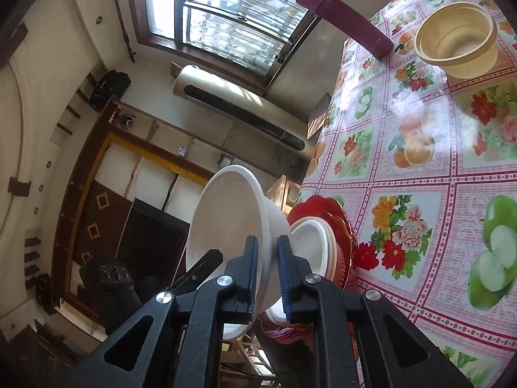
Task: Organize plates and bowls
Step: 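Lift the large white bowl and carry it over the red plate stack, then lower the large white bowl onto the stacked bowls and open the left gripper, then withdraw the left gripper and move it to the beige basket bowl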
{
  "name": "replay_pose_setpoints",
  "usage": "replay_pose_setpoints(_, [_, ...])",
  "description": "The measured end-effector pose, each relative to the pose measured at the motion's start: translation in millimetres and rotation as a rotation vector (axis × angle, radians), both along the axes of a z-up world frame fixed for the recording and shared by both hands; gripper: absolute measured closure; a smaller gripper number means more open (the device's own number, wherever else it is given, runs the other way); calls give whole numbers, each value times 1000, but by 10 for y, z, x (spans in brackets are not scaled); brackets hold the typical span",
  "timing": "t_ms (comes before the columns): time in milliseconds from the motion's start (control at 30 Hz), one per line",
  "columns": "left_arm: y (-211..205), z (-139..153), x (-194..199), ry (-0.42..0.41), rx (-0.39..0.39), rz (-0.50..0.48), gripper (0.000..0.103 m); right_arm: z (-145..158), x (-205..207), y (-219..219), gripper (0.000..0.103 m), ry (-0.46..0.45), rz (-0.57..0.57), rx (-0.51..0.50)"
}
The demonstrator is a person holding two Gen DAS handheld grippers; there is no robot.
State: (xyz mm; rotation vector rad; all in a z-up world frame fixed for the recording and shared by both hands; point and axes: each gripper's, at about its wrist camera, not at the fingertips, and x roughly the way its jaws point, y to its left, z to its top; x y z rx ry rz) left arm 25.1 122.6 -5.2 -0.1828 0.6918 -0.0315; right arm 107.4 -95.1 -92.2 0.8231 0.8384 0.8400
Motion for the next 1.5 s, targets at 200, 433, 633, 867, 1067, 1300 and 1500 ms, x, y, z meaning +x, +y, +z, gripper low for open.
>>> replay_pose_setpoints(200, [206,-281,73,63,-27,19,82,-165,70,219,89,43,20,-39])
replay_pose_setpoints(433, [334,-548,125,145,-93,13,82,-324,96,237,89,60,5,-109])
replay_pose_setpoints(633, [377,-530,117,140,-94,22,66,-274,46,319,85,12,11,-197])
replay_pose_setpoints(867, [418,-454,26,85,-69,29,24,-70,-111,321,14,-99,-22,-285])
replay_pose_setpoints(1067, [406,-293,-54,10,-43,52,12,96,-246,188,0,-212,-80,-397])
replay_pose_setpoints(1300, [72,-36,-30,-60,-40,-32,0,298,-341,-297,0,-321,-233,-448])
replay_pose_setpoints(1500, [-478,126,102,-86,6,-139,0,417,-300,-820,0,-363,-366,-536])
